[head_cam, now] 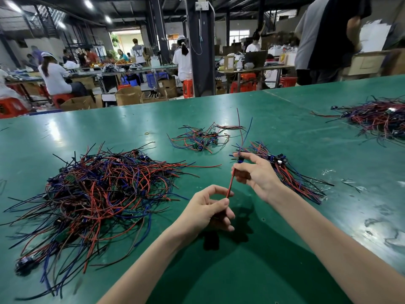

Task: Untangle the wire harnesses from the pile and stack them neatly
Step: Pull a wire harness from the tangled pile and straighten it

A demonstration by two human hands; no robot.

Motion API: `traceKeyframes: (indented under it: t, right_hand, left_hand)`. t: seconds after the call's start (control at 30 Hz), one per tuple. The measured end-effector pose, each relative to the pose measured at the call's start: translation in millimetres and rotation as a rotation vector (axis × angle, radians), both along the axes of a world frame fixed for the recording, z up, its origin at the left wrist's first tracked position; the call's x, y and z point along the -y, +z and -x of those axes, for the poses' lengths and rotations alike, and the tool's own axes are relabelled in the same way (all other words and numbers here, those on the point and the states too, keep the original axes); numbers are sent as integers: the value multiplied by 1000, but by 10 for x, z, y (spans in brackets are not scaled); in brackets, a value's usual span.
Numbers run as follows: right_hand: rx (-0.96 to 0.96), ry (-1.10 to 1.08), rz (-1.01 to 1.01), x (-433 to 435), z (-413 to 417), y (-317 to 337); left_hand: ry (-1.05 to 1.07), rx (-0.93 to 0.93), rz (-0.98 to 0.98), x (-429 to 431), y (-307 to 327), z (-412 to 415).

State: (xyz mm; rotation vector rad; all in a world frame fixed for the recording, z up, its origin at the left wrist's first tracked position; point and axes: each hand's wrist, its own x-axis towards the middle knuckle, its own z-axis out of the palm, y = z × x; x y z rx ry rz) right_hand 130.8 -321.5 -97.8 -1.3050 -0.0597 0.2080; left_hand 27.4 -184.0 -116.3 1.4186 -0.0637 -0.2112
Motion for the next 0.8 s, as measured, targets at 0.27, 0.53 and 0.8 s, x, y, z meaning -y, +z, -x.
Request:
traceKeyframes:
  t: [0.27,0.53,0.8]
  right_hand:
    - [-82,73,-50,-39,26,9]
    - [-85,139,-5,-73,59,-30]
    - [-56,162,25,-124,100,-61]
  left_hand:
    - [23,228,-70,64,45,20]
    - [273,641,-467,73,-10,-39]
    - [140,551,-410,73,-70,-31]
